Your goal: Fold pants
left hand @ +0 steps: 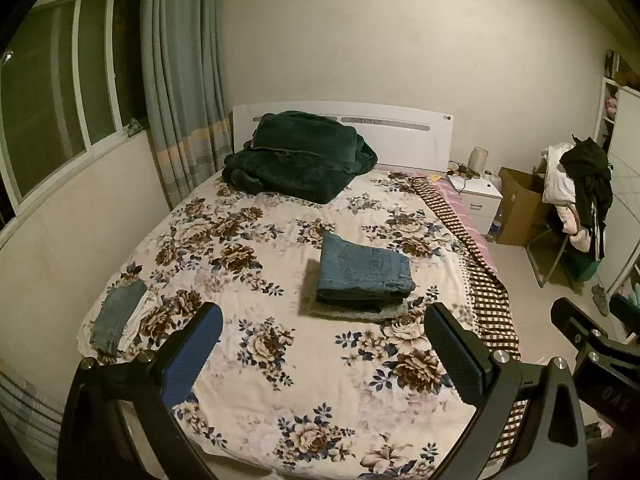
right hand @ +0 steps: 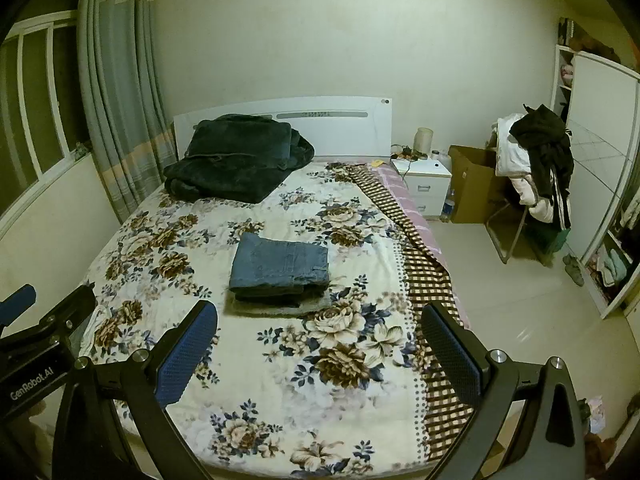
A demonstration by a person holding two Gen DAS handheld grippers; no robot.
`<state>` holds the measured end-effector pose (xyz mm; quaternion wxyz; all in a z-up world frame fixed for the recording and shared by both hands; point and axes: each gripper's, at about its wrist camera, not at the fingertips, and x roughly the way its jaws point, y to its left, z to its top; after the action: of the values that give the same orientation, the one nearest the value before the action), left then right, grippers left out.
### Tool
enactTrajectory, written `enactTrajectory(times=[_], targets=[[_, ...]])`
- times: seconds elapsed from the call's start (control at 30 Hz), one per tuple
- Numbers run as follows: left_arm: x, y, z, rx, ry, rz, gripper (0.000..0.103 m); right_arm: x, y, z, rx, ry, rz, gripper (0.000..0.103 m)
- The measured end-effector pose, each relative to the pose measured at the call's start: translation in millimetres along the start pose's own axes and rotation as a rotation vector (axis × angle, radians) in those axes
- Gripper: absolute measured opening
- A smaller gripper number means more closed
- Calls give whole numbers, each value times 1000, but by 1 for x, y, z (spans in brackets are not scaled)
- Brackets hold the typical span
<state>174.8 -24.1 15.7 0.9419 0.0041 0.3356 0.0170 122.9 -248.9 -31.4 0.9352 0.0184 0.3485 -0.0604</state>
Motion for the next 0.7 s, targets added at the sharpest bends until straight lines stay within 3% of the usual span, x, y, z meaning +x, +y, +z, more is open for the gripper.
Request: enactTrajectory(times=[0.7], targets=[[-3,0,-5,-10,-5,8,103,0,0,-6,3,8,5,103]])
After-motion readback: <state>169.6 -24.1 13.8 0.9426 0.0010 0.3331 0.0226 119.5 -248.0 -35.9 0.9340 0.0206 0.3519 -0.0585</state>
